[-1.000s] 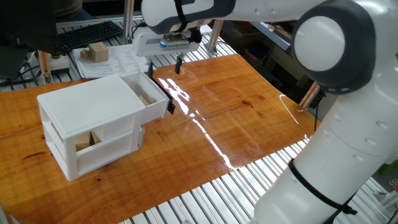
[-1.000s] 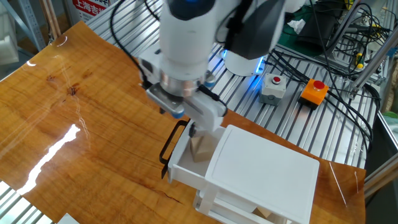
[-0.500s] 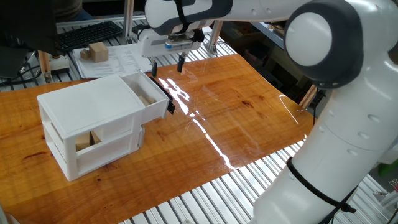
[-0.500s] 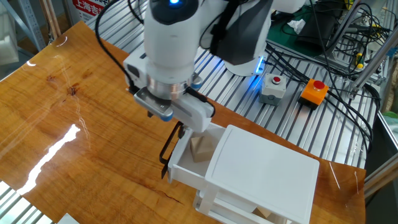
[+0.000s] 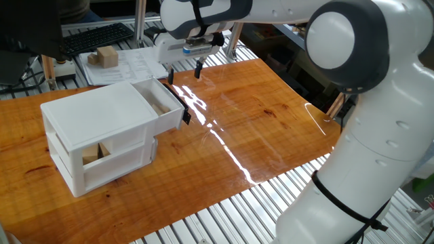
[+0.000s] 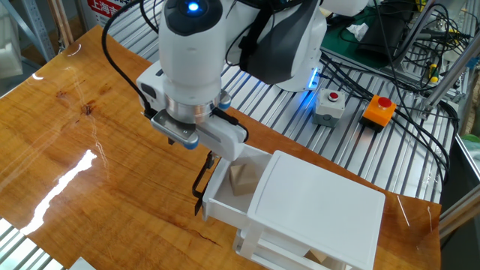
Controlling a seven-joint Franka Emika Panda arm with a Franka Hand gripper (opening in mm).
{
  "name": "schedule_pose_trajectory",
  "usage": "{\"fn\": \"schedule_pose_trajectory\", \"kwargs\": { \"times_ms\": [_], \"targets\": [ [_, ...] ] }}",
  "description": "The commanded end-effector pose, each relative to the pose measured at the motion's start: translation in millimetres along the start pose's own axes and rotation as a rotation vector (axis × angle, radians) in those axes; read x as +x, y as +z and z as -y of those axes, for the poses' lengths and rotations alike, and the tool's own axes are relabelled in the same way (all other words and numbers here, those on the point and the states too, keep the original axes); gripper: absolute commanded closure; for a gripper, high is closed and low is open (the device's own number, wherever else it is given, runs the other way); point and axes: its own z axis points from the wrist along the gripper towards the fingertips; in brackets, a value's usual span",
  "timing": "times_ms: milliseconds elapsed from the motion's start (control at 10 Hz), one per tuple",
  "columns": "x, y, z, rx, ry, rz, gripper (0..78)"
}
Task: Put things in the drawer
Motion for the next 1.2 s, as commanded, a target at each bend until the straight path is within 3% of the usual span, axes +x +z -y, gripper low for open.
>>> {"fn": "schedule_pose_trajectory", "kwargs": {
  "times_ms": [100, 1200],
  "targets": [
    [-2.0, -0.2, 1.3, -0.001, -0.007, 0.002, 75.4],
    [-2.0, -0.2, 1.3, -0.001, -0.007, 0.002, 75.4]
  ]
}}
